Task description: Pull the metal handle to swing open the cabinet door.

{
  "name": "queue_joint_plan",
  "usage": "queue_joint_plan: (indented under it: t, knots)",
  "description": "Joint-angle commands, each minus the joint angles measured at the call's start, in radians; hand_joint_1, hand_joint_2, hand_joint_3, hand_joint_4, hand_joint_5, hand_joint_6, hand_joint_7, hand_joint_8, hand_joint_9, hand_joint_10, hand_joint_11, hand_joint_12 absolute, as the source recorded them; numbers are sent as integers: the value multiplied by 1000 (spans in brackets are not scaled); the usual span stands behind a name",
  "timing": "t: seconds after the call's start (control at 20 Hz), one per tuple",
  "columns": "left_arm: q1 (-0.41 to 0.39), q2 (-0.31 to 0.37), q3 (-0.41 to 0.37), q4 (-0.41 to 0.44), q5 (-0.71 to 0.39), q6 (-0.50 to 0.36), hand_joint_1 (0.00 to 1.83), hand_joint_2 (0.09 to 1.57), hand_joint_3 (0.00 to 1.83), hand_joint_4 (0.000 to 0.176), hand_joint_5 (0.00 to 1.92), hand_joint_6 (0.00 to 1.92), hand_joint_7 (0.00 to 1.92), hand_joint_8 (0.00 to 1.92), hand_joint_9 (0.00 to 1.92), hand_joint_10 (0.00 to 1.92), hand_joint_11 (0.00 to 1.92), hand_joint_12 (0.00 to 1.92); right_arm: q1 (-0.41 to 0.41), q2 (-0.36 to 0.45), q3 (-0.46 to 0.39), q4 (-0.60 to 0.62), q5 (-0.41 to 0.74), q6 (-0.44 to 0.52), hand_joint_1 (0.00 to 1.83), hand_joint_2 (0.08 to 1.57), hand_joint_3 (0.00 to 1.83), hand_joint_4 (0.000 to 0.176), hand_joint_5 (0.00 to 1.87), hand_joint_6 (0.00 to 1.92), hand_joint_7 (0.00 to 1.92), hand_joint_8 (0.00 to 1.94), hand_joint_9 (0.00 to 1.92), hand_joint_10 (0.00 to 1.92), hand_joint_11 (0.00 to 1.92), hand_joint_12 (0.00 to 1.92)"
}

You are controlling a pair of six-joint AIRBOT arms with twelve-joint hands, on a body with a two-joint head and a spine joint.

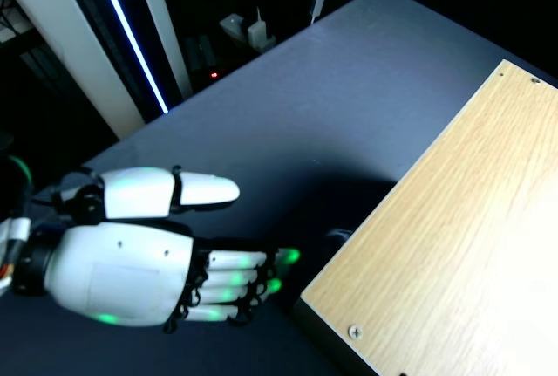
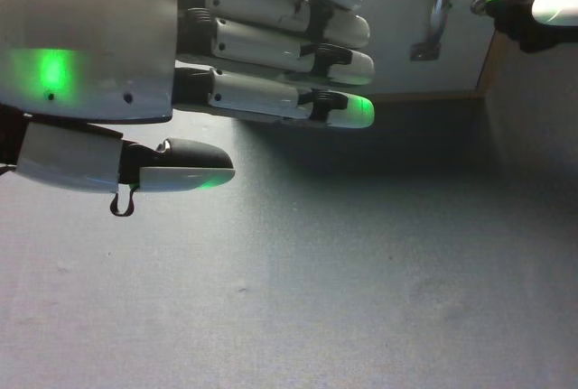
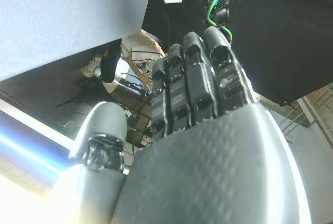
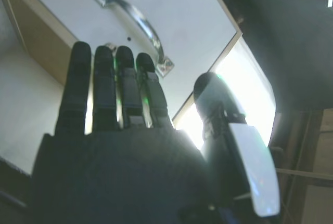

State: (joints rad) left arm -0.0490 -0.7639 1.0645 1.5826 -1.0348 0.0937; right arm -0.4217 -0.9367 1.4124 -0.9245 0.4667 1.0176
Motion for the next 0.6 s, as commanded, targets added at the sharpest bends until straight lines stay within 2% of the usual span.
queue_joint_plan:
  t: [0.0, 0.15, 0.55]
  knots:
    - [-11, 5, -1, -97, -16, 7, 0, 1571, 181, 0, 293, 0, 298, 0, 274, 2, 0, 624, 8, 12, -3, 48, 53, 14, 0, 1567, 18, 0, 190, 0, 209, 0, 174, 0, 0, 502]
    - [-11, 5, -1, -97, -16, 7, 0, 1571, 178, 0, 294, 0, 298, 0, 275, 1, 0, 643, 8, 9, -17, 58, 53, 23, 0, 1568, 17, 0, 187, 0, 208, 1, 175, 1, 0, 501]
    - [-11, 5, -1, -97, -16, 7, 0, 1571, 175, 0, 298, 3, 297, 3, 276, 3, 0, 654, 34, -23, -38, 82, -36, 23, 0, 1571, 16, 0, 179, 1, 198, 0, 170, 0, 0, 517]
